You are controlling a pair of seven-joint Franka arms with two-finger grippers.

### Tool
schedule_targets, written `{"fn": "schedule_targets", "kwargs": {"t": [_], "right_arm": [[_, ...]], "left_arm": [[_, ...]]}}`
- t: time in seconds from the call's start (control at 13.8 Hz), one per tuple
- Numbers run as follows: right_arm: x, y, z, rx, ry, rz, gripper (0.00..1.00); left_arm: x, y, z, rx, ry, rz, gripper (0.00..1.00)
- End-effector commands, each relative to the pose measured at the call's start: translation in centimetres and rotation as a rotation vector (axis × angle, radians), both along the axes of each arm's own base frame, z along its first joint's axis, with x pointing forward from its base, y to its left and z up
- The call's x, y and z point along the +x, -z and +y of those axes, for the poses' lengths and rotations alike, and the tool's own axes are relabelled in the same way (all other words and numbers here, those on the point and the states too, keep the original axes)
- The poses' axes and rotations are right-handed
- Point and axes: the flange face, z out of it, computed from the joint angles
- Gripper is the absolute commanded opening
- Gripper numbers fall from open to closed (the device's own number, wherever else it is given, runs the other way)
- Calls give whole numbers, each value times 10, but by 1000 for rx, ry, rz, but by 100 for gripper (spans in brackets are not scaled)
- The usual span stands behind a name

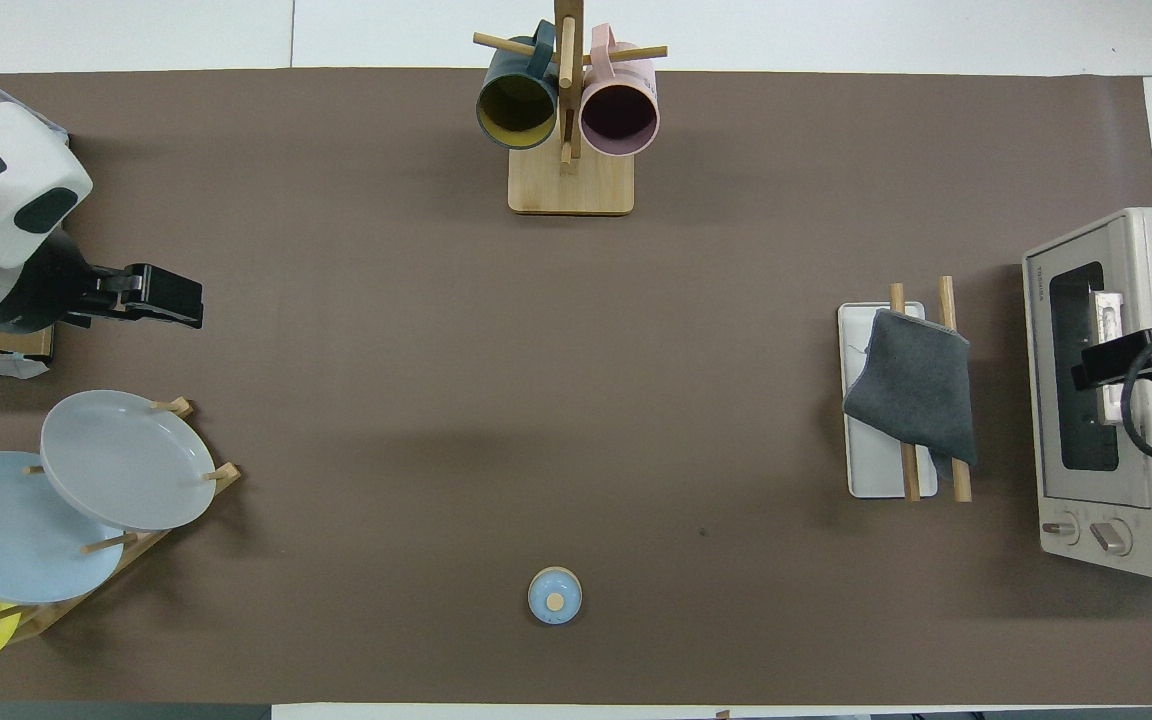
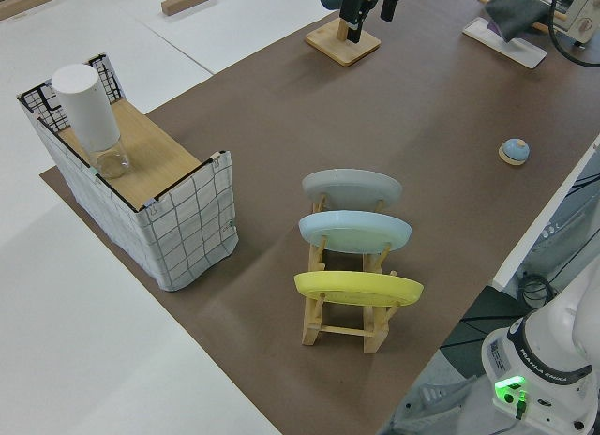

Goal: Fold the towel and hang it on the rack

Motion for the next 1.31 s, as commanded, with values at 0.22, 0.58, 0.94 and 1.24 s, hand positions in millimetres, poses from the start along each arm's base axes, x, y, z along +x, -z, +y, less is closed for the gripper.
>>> {"fn": "schedule_targets", "kwargs": {"t": [0.22, 0.58, 0.94, 1.24], "right_arm": [[-2, 2, 25, -25, -32, 53, 100], [21, -11, 32, -40, -9, 61, 100], [23, -12, 57, -54, 7, 22, 100], [27, -13, 42, -53, 36, 1, 100]], "left_arm": [[-2, -4, 6, 16, 0, -9, 100], [-3, -4, 6, 16, 0, -8, 100], [-2, -4, 6, 16, 0, -9, 100], [-2, -4, 6, 16, 0, -9, 100]]}}
